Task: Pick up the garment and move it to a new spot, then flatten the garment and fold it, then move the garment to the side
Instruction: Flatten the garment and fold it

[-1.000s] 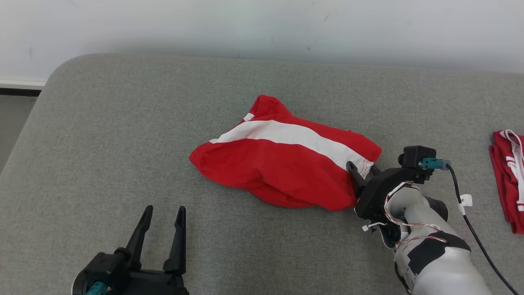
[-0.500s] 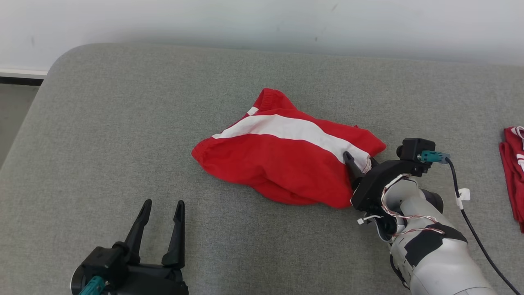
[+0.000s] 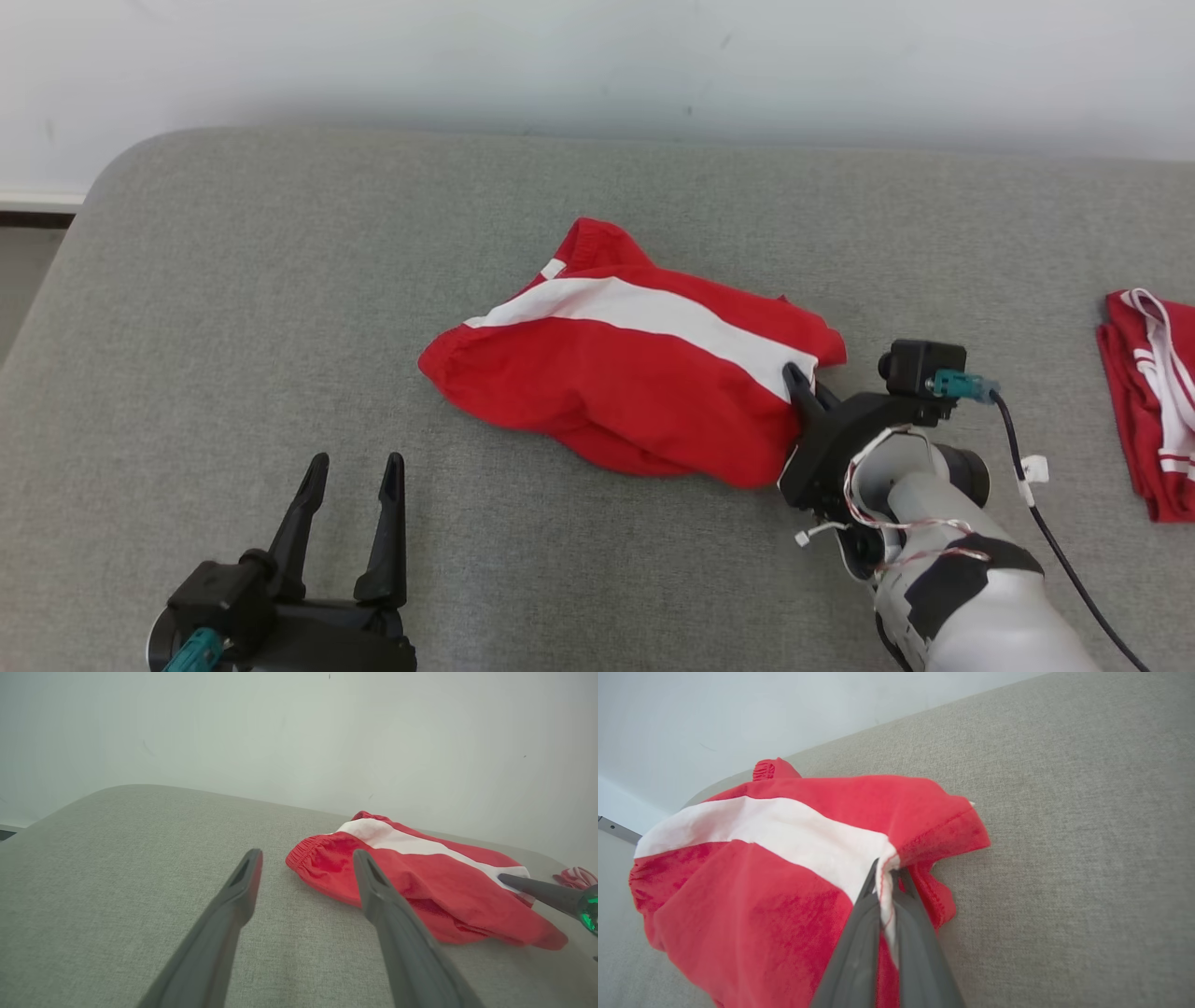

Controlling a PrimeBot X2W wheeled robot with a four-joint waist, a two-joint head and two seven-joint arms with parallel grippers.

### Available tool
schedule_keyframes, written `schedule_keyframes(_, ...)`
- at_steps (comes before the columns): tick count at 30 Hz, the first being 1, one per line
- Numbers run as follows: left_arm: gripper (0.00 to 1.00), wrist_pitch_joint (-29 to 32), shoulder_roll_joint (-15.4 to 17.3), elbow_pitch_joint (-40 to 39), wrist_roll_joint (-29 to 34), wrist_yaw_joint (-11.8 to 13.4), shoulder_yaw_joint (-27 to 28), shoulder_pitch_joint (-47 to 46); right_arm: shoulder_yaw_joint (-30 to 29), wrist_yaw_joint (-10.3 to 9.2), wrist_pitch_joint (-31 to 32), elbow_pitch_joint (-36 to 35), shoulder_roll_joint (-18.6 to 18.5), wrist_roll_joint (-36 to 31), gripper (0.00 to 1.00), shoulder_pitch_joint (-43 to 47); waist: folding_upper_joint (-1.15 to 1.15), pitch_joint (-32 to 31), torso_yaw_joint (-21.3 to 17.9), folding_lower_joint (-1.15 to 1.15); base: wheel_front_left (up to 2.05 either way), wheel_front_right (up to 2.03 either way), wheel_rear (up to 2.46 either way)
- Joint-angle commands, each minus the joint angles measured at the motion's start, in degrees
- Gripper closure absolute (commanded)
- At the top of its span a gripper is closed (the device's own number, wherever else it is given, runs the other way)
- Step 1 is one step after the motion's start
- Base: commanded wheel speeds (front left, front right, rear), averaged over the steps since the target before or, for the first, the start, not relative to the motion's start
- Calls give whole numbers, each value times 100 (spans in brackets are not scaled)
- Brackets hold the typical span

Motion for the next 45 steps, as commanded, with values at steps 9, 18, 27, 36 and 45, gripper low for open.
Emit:
schedule_keyframes(9, 0, -11, -3, 11, -43, -1, 161, 218, 109, -15, -54, -231, -533, -78, 100, 550, -1, -303, -289, 0, 0, 0, 0)
schedule_keyframes(18, 0, -11, -4, -18, -90, 18, 157, 279, 332, -15, 814, -590, -1243, -340, 100, 1046, -1, -381, -380, 0, 0, 0, 0)
schedule_keyframes(27, 0, -11, -5, 7, -95, 7, 127, 323, 60, -16, 1343, -834, -1717, -871, 57, 1348, -1, -440, -367, 0, 0, 0, 0)
schedule_keyframes(36, 0, -11, -4, 61, -58, 10, 184, 473, -856, -15, 987, -1329, -1543, -1617, 0, 1931, -1, -655, -399, 0, 0, 0, 0)
schedule_keyframes(45, 0, -11, -4, 58, -26, 67, 366, 749, -1806, -15, 185, -2879, -1052, -2630, 0, 3000, -1, -902, -639, 0, 0, 0, 0)
